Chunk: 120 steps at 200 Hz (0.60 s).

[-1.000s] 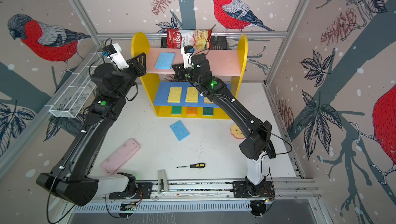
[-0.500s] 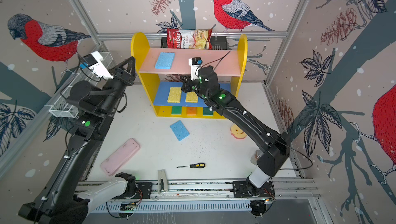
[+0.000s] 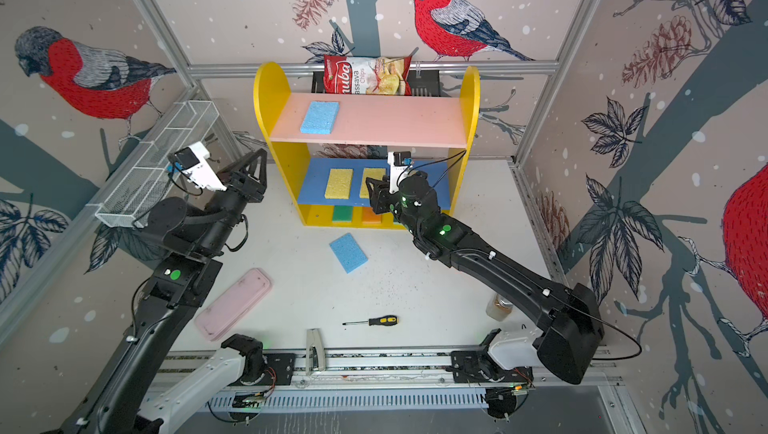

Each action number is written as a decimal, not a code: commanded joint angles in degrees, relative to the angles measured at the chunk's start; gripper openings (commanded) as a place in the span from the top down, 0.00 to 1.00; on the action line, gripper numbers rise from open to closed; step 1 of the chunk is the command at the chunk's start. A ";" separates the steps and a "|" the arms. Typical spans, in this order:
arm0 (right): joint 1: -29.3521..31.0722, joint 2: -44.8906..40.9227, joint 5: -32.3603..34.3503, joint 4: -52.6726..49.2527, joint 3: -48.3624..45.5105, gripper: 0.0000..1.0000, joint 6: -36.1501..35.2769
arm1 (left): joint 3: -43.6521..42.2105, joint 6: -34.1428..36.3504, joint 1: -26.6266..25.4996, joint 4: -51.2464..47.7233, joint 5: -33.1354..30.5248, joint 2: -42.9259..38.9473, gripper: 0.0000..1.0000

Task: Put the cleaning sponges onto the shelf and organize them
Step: 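Move the right gripper down to the second blue sponge while the left gripper lowers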

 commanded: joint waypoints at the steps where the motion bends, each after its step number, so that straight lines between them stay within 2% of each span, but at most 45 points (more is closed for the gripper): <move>1: 0.44 0.51 -1.75 -1.65 -1.93 0.39 0.74 | -4.05 2.16 0.00 -0.99 -3.18 -2.71 0.58; 27: 1.56 2.40 -1.13 -6.84 -4.54 0.35 2.57 | -8.69 3.86 0.00 -6.07 -6.10 -5.42 0.46; 41: 2.20 3.95 -0.44 -8.34 -6.75 0.34 4.62 | -9.91 5.22 -0.01 -10.12 -10.15 -6.22 0.38; 55: 2.45 6.20 -1.35 -9.79 -8.87 0.34 7.62 | -11.43 5.51 0.11 -12.81 -14.61 -7.09 0.27; 75: 2.89 10.41 -3.69 -11.94 -10.55 0.33 10.27 | -14.00 5.51 0.20 -12.40 -17.14 -8.40 0.10; 80: 3.05 11.55 -3.92 -12.34 -10.75 0.32 10.79 | -14.47 5.38 0.31 -11.91 -17.68 -8.46 0.02; 120: 4.35 19.93 -9.78 -13.02 -10.61 0.31 12.52 | -14.41 5.88 0.87 -9.27 -19.59 -6.54 0.01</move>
